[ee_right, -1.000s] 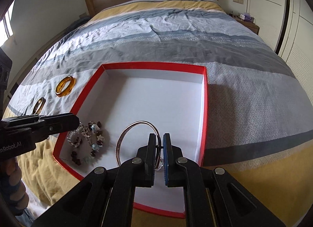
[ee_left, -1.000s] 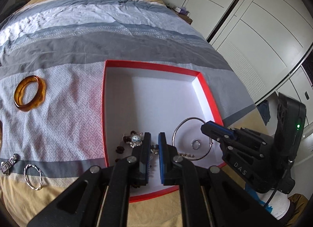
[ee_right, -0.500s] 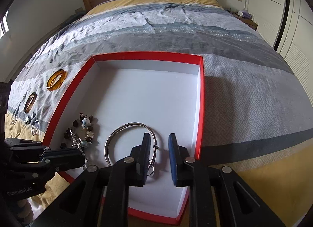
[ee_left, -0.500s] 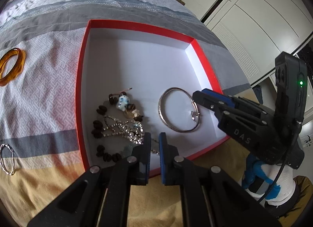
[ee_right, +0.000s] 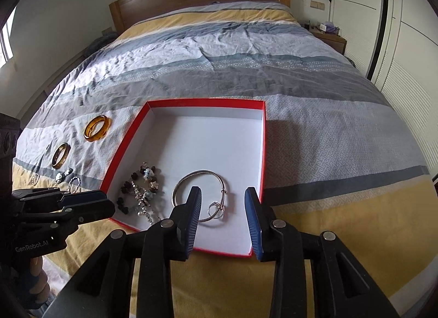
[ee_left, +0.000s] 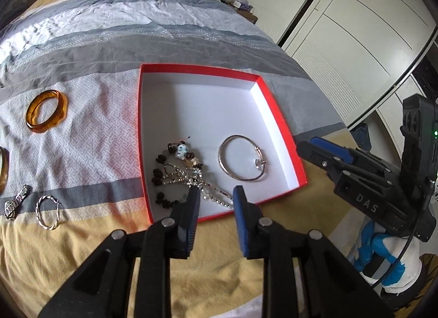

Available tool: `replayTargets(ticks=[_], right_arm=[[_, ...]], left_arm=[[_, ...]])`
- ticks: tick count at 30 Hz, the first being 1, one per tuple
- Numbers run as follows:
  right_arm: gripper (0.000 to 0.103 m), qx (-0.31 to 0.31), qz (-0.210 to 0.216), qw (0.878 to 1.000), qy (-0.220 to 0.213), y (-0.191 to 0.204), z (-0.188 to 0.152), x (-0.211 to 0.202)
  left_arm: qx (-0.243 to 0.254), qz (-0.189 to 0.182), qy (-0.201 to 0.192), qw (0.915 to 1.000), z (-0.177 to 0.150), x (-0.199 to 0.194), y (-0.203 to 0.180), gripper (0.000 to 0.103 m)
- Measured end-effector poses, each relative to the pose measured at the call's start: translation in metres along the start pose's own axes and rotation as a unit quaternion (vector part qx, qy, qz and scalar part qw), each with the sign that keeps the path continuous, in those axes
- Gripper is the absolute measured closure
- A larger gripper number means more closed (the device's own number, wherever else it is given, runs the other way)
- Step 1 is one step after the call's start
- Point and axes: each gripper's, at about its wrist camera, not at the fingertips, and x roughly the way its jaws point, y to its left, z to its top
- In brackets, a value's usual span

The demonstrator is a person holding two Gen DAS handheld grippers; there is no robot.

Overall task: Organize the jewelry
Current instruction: 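Open both tools to release the chain and bangle inside the box, then withdraw both tools from the box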

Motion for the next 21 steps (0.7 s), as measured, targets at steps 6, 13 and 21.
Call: replayTargets(ticks=[6,13,21], right_arm=[[0.070,0.008,0.005,1.000,-0.013,0.012,-0.011,-0.039],[0.070,0.010,0.021,0.999,-0.027,0.040,-0.030,-0.085],[0.066,-0.006,0.049,0.997,-0.059,0.090,-0.046,-0.141]], left_arm=[[-0.011,0.013,-0.019,0.9997,-0.020,-0.046,0.005,0.079],[-0.033,0.061,-0.042,0.9967,-0.064,-0.109,0.032,0.079],[-0.071,0.113,-0.085,0.9874,-0.120,-0.193,0.071,0.079]])
